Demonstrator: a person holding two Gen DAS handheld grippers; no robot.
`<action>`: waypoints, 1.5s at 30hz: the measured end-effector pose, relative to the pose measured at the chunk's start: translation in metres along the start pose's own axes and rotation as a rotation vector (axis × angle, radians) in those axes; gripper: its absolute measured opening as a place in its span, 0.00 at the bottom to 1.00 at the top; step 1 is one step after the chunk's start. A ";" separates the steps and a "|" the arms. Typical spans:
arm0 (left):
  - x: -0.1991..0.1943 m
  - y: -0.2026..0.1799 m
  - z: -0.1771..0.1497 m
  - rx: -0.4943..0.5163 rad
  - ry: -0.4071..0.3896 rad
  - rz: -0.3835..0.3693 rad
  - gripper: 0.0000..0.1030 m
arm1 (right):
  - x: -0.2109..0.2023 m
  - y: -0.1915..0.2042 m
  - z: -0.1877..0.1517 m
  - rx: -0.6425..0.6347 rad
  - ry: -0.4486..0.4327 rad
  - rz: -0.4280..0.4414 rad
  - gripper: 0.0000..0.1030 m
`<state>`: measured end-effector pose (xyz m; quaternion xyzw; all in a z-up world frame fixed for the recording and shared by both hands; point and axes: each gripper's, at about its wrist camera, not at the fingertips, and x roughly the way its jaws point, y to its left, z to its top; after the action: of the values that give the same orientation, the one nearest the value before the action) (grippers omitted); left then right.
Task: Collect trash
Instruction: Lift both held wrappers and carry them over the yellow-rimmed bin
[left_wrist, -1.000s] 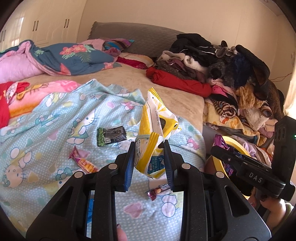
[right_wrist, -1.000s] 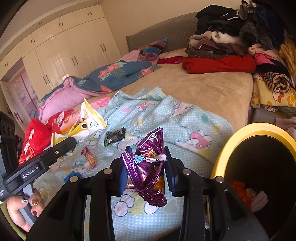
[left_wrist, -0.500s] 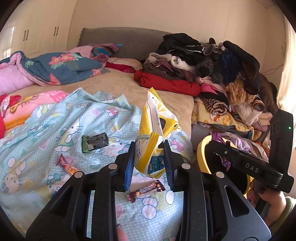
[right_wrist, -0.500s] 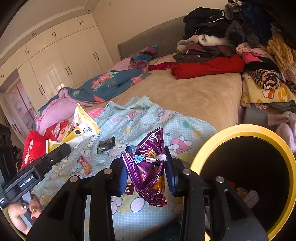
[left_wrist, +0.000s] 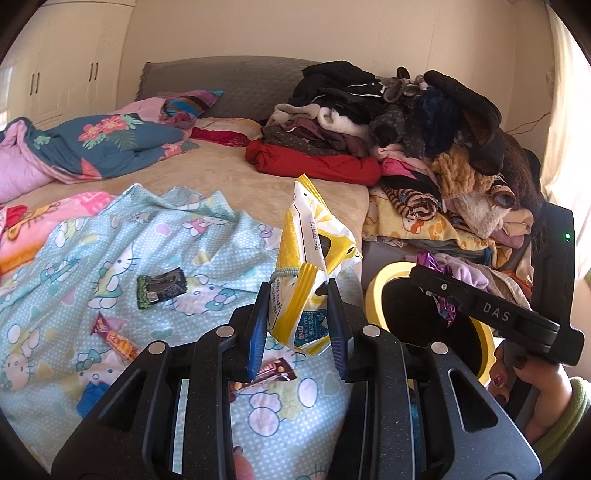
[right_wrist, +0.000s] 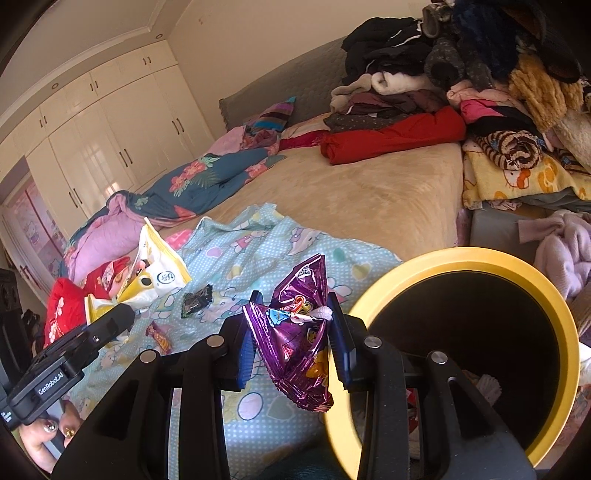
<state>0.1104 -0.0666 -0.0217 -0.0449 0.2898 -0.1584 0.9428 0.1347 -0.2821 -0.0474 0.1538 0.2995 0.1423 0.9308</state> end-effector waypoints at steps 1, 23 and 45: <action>0.000 -0.002 0.000 0.003 0.000 -0.002 0.22 | -0.001 -0.002 0.000 0.003 -0.001 0.000 0.32; 0.012 -0.040 -0.007 0.051 0.031 -0.061 0.22 | -0.019 -0.051 0.004 0.083 -0.019 -0.051 0.32; 0.033 -0.091 -0.023 0.158 0.096 -0.131 0.22 | -0.045 -0.119 0.004 0.214 -0.052 -0.129 0.32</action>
<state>0.0978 -0.1634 -0.0423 0.0181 0.3179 -0.2442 0.9159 0.1227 -0.4077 -0.0662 0.2365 0.2980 0.0450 0.9237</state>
